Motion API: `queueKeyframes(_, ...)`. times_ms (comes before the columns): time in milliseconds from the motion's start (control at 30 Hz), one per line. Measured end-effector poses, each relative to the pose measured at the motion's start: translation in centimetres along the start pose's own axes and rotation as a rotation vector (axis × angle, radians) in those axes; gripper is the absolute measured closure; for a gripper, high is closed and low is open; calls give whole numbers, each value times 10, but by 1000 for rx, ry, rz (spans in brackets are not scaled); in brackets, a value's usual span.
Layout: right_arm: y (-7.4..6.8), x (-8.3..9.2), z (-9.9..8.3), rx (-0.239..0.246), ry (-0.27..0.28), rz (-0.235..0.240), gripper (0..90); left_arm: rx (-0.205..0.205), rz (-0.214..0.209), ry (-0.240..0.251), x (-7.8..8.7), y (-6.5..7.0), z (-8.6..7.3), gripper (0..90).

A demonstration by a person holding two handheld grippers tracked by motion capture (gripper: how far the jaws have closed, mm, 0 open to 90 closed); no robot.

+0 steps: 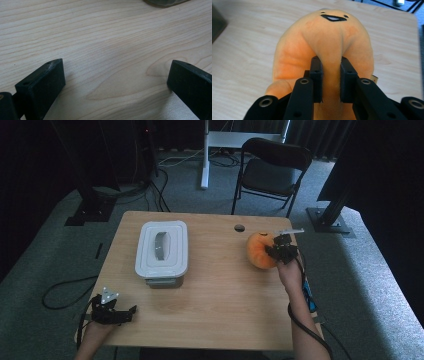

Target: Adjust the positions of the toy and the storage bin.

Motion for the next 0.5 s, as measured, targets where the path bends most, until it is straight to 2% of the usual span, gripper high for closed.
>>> queueKeyframes(233, 28, -5, 19, -16, -2, -57, 763, 0, 0, 0, 0, 0, 0, 19)
queueKeyframes(500, 53, -19, 23, -53, -28, -117, 761, 0, 0, 0, 0, 0, 0, 19)
Point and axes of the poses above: each handheld gripper's, and its own axes: x roughly backward along the jaws, z roughly out of its top, y roughly to its right, the point moved 2 cm from there along -x, roughly forward along the jaws, and after that the axes turned 4 degrees about -x, right-handed, at the moved point
